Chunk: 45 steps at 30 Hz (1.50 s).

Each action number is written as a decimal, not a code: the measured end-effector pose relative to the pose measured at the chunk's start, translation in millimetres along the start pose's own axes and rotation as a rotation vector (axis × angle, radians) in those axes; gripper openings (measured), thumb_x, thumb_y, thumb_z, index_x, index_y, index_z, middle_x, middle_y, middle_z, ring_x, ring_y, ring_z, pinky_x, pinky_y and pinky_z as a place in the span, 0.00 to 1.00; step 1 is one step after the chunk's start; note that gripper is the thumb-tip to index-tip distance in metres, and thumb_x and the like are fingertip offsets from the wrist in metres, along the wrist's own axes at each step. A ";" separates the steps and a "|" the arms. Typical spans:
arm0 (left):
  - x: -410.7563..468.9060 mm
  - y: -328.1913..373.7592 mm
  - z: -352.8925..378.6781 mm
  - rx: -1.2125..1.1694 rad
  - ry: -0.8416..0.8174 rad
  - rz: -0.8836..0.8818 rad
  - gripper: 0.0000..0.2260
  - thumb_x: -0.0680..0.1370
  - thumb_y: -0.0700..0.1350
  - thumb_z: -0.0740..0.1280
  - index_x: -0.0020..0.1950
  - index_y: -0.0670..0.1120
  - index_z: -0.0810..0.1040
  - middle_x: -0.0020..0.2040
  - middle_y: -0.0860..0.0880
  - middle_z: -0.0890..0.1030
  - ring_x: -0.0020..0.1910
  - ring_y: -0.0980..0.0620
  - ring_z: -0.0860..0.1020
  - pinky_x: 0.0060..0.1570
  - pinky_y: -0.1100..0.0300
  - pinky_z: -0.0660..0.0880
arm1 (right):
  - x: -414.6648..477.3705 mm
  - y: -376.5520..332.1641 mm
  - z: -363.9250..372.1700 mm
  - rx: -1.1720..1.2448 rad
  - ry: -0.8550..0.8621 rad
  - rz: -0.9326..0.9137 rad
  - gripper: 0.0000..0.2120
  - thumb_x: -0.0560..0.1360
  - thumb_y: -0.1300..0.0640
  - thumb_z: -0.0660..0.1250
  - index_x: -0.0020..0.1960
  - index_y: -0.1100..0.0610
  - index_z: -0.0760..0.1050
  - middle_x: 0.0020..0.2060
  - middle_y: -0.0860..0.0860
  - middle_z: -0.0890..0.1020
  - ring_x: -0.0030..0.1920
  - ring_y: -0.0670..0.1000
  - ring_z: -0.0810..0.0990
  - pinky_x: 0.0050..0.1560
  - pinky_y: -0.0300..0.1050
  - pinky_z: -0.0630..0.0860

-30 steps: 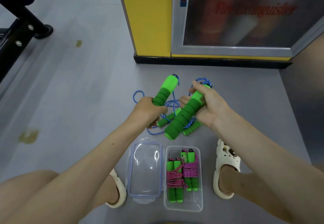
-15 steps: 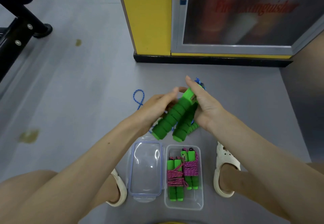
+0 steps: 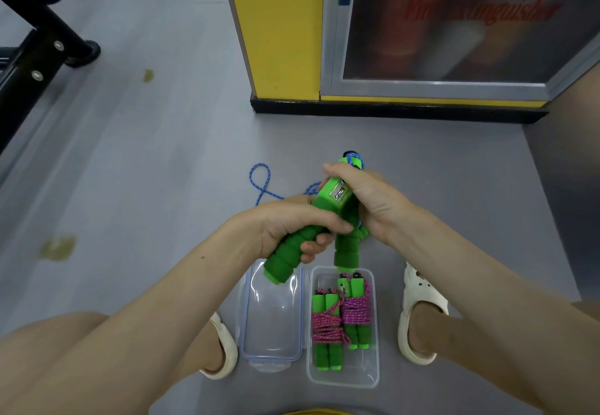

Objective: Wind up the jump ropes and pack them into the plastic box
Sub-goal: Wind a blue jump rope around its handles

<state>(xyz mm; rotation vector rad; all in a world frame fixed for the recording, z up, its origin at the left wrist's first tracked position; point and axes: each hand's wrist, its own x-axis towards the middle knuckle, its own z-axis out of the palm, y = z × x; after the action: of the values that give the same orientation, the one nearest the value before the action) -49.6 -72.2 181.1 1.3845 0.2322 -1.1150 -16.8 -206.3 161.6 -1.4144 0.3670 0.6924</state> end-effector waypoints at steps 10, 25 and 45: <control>19.3 -14.1 22.4 1.154 0.926 0.228 0.08 0.75 0.45 0.66 0.43 0.45 0.67 0.32 0.49 0.68 0.34 0.45 0.71 0.33 0.55 0.67 | 2.2 1.5 8.7 0.054 0.187 -0.042 0.10 0.72 0.56 0.65 0.33 0.57 0.76 0.30 0.52 0.79 0.31 0.51 0.75 0.39 0.43 0.73; 20.9 -10.9 21.8 1.158 0.847 0.116 0.11 0.75 0.47 0.66 0.43 0.45 0.64 0.31 0.50 0.66 0.32 0.45 0.69 0.28 0.58 0.61 | 4.0 -6.6 -8.7 0.193 0.333 0.018 0.12 0.71 0.55 0.64 0.29 0.55 0.73 0.22 0.49 0.75 0.25 0.49 0.72 0.31 0.40 0.70; 19.5 -17.6 8.8 0.842 0.709 0.319 0.10 0.73 0.45 0.68 0.39 0.49 0.67 0.29 0.51 0.71 0.29 0.48 0.71 0.30 0.58 0.68 | 8.3 -18.0 -16.3 0.224 0.318 -0.118 0.11 0.71 0.58 0.64 0.30 0.56 0.71 0.22 0.48 0.72 0.24 0.48 0.70 0.31 0.40 0.68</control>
<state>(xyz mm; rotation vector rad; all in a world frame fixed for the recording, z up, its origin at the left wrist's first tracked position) -56.6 -85.6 157.9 2.4500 0.0264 -0.3986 3.5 -220.5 168.0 -1.3193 0.5865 0.3172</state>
